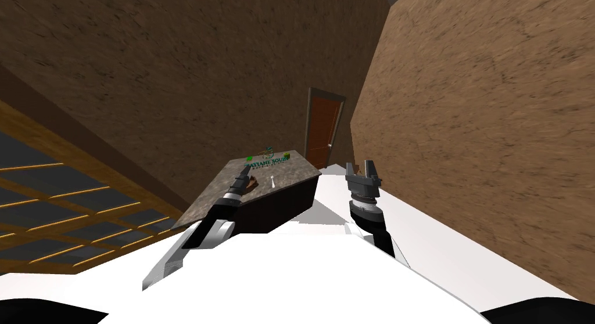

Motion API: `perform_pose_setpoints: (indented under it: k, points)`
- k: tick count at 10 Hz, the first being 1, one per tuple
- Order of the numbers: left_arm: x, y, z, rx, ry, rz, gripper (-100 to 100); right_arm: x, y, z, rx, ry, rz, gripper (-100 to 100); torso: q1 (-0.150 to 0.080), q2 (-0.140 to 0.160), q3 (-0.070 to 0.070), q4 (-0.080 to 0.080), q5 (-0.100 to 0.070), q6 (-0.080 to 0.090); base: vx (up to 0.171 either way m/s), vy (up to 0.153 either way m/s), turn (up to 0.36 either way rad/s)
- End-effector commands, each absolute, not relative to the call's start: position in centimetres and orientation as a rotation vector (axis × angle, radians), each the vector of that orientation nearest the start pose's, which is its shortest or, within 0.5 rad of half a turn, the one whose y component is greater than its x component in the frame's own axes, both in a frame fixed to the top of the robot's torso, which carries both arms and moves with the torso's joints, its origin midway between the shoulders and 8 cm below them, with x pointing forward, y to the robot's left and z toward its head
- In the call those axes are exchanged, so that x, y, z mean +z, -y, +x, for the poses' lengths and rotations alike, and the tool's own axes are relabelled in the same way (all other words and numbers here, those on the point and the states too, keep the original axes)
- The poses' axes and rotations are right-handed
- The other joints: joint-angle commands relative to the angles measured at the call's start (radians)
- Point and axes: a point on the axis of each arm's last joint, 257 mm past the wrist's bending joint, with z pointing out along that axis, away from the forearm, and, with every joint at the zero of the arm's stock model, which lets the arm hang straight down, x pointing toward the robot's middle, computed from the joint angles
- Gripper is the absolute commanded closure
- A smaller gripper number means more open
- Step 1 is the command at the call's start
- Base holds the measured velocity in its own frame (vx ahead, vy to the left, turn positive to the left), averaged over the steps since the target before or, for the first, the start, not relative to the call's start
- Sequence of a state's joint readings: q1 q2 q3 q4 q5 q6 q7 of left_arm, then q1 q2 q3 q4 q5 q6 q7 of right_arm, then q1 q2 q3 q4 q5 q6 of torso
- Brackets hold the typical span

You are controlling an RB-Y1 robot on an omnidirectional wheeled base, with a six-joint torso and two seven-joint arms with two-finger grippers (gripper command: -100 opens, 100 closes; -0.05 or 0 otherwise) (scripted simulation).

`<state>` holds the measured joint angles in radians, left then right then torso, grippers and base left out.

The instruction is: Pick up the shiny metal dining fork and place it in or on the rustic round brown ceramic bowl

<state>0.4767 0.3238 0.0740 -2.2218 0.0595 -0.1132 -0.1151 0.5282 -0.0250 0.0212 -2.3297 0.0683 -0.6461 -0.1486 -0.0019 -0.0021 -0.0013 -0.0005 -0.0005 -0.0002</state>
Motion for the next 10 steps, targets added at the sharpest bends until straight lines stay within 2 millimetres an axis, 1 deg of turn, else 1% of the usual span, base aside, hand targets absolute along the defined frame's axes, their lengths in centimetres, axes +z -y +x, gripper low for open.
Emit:
perform_pose_setpoints:
  k: [1, 2, 3, 4, 5, 6, 7, 8, 9, 10]
  points:
    - [-8.4, -31.8, 40.6, -0.973, -1.181, -0.743, -100, 6.1, 25.5, 30.8, 1.455, -0.531, 0.509, 0, 0.0, 0.0, 0.0, 0.0, 0.0, 0.0, 0.033, -0.034, -0.092]
    - [-8.6, -31.8, 40.7, -0.968, -1.187, -0.75, -100, 6.1, 25.5, 30.8, 1.455, -0.531, 0.509, 0, -0.001, 0.0, 0.0, 0.0, 0.0, 0.0, 0.033, -0.024, -0.045]
    - [-9.6, -32.3, 40.9, -0.949, -1.223, -0.775, -100, 6.1, 25.5, 30.8, 1.455, -0.531, 0.509, 0, 0.0, 0.0, 0.0, 0.0, 0.0, 0.0, 0.047, -0.033, -0.08]
    - [-9.9, -32.4, 40.9, -0.943, -1.23, -0.783, -100, 6.1, 25.5, 30.8, 1.455, -0.531, 0.509, 0, 0.0, -0.001, 0.0, 0.0, 0.0, 0.0, 0.04, -0.025, -0.049]
    - [-10.9, -32.9, 41.1, -0.923, -1.264, -0.806, -100, 6.1, 25.5, 30.8, 1.455, -0.531, 0.509, 0, 0.0, 0.0, 0.0, 0.0, 0.0, 0.0, 0.037, -0.033, -0.094]
    - [-11.2, -33.0, 41.1, -0.916, -1.274, -0.817, -100, 6.1, 25.5, 30.8, 1.455, -0.531, 0.509, 0, 0.0, 0.0, 0.0, 0.0, 0.0, 0.0, 0.032, -0.027, -0.042]
    - [-12.3, -33.6, 41.2, -0.895, -1.308, -0.839, -100, 6.1, 25.5, 30.8, 1.455, -0.531, 0.509, 0, 0.0, 0.0, 0.0, 0.0, 0.0, 0.0, 0.046, -0.033, -0.084]
    - [-12.6, -33.7, 41.2, -0.886, -1.319, -0.851, -100, 6.1, 25.5, 30.8, 1.455, -0.531, 0.509, 0, -0.001, -0.001, 0.0, 0.0, 0.0, 0.0, 0.04, -0.026, -0.052]
    - [-13.7, -34.3, 41.2, -0.863, -1.355, -0.874, -100, 6.1, 25.5, 30.8, 1.455, -0.531, 0.509, 0, 0.0, 0.0, 0.0, 0.0, 0.0, 0.0, 0.039, -0.032, -0.077]
    - [-14.1, -34.4, 41.2, -0.855, -1.364, -0.885, -100, 6.1, 25.5, 30.8, 1.455, -0.531, 0.509, 0, 0.0, 0.0, 0.0, 0.0, 0.0, 0.0, 0.031, -0.023, -0.062]
